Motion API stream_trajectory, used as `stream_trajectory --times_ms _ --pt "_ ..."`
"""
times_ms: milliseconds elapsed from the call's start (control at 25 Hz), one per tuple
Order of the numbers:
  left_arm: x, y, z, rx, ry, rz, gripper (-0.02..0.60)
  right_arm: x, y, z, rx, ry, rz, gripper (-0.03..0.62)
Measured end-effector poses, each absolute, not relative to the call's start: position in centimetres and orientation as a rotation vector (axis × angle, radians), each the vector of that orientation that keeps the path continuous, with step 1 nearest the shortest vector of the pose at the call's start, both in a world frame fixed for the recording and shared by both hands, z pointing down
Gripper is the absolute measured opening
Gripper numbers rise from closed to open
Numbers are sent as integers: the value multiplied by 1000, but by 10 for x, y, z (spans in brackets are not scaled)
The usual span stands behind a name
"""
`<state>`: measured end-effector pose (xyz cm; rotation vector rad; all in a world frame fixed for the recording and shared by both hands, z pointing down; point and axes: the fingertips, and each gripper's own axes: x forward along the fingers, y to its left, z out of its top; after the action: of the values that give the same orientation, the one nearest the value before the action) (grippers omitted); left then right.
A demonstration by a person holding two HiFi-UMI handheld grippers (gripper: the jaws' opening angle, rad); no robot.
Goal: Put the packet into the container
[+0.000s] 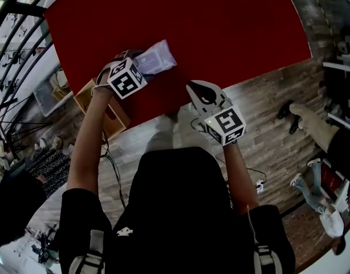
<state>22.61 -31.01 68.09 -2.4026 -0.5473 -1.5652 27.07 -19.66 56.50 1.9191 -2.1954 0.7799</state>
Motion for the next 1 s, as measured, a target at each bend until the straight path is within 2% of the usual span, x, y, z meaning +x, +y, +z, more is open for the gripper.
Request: stream_trajectory --times_ms 440,720,1000 --pt "185 -335 608 -2614 -148 -1508 385 252 -221 547 1805 -2299 717 17" --pt "111 -347 577 -2718 206 -1509 385 224 -243 541 1696 -2344 690 18" --pt "27 -355 558 -2820 817 -1489 385 183 -273 535 1509 -2431 666 17"
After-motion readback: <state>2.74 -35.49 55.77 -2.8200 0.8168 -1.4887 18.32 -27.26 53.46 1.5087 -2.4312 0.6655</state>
